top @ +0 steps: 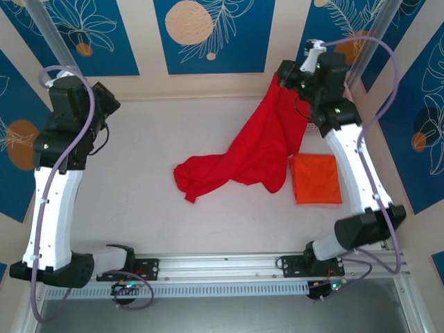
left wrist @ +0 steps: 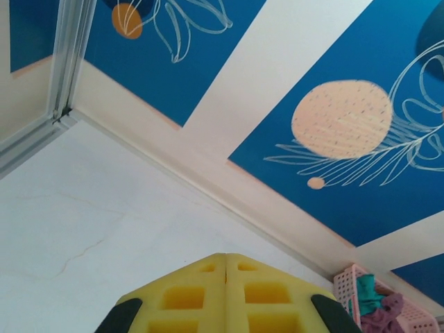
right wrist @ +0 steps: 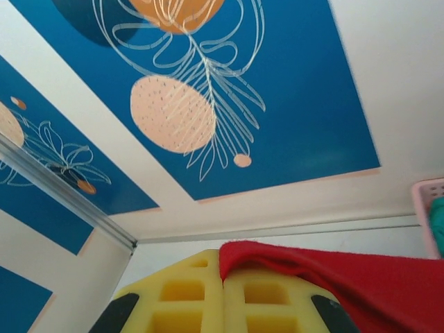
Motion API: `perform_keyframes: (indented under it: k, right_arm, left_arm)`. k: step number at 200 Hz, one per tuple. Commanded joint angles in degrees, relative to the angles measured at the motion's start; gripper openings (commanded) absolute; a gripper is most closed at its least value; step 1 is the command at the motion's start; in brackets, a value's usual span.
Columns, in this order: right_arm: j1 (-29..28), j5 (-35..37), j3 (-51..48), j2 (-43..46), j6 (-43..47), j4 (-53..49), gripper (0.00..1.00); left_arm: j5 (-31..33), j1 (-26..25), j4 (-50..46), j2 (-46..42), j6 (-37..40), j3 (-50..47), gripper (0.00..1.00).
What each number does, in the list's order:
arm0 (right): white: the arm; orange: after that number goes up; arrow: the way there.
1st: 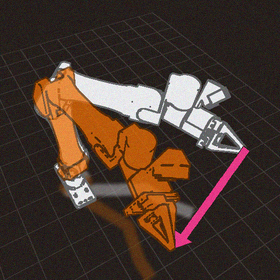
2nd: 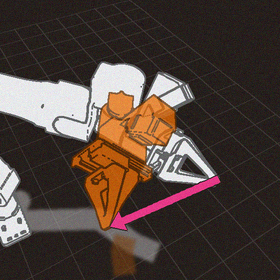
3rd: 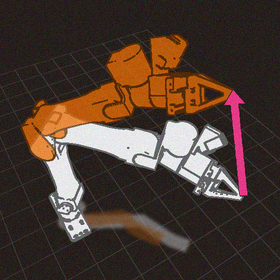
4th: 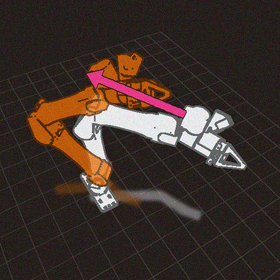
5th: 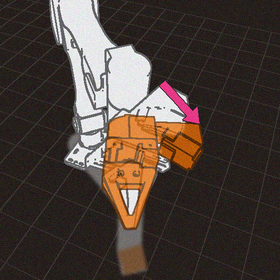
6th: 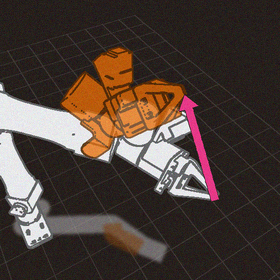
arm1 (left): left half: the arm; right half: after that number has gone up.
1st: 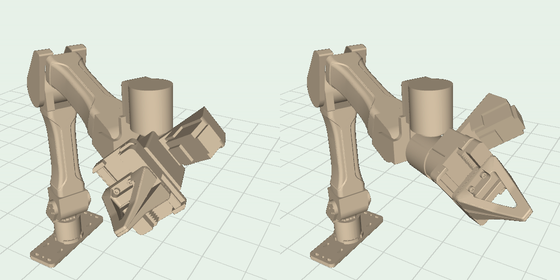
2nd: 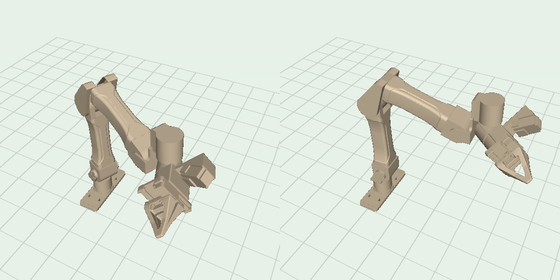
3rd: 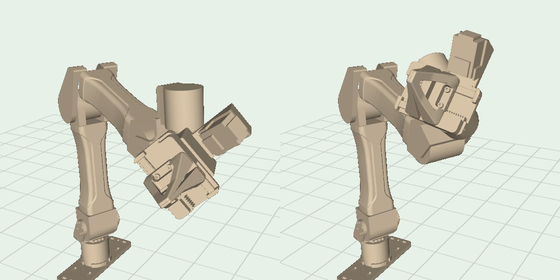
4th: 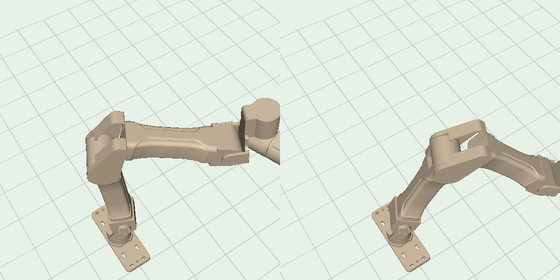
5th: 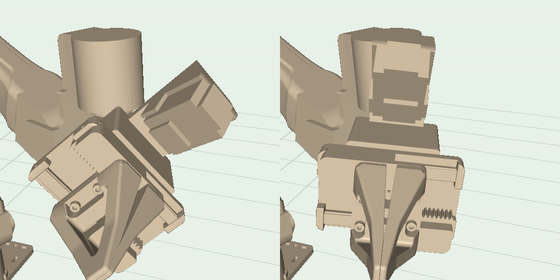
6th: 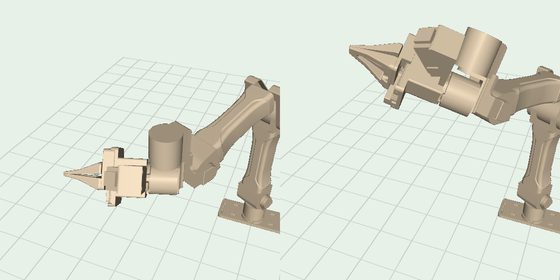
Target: Fold and stack the t-shirts
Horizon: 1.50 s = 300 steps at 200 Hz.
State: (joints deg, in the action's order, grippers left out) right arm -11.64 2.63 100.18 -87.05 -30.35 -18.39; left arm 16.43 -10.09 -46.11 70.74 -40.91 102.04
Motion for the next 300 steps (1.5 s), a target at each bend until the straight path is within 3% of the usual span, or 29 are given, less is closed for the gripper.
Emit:
perform_keyframes:
  k: [1,33,77,104,127,160,181,235,263,281,300]
  right_arm:
    - [-0.6,-4.0,3.5,-5.3,1.2,1.8,0.0]
    - [-1.0,-2.9,4.0,-10.4,1.3,0.5,0.0]
    - [-1.2,-2.7,-0.5,-12.7,3.4,2.7,0.0]
    - [-1.7,-1.9,-8.1,-10.6,2.7,9.8,0.0]
    - [-2.6,-1.5,-14.0,-8.8,2.4,15.3,0.0]
    - [-4.5,-0.6,-19.9,-6.9,3.7,19.9,0.0]
    - [-5.2,-0.6,-22.8,-5.4,3.4,22.0,0.0]
    - [-5.6,1.8,-28.5,-1.2,4.0,24.7,0.0]
    - [-5.5,2.3,-30.3,-0.2,4.2,25.4,0.0]
    - [-5.4,2.5,-31.9,0.5,3.7,26.1,0.0]
    - [-5.3,2.4,-33.2,2.2,3.7,26.5,0.0]
  left_arm:
    - [-3.5,1.0,-0.1,-0.4,0.8,-4.6,0.12]
    - [-9.6,0.8,5.1,-3.1,-4.4,-20.6,0.51]
    - [-13.3,-3.0,15.2,1.4,-5.1,-36.7,0.91]
    - [-10.8,-10.0,20.2,4.1,-7.7,-43.6,0.96]
    - [-13.1,-16.5,28.7,6.5,-13.1,-50.2,0.98]
    - [-13.3,-25.0,33.4,13.5,-12.8,-50.2,1.0]
    - [-11.8,-27.2,30.5,18.5,-11.5,-47.9,0.98]
    - [-10.9,-31.4,29.7,23.0,-14.2,-49.1,0.8]
    - [-11.9,-32.1,29.2,26.4,-15.4,-47.6,0.65]
    - [-11.0,-32.1,26.1,28.5,-15.2,-45.4,0.5]
    - [-8.4,-32.1,24.2,28.2,-14.8,-44.9,0.18]
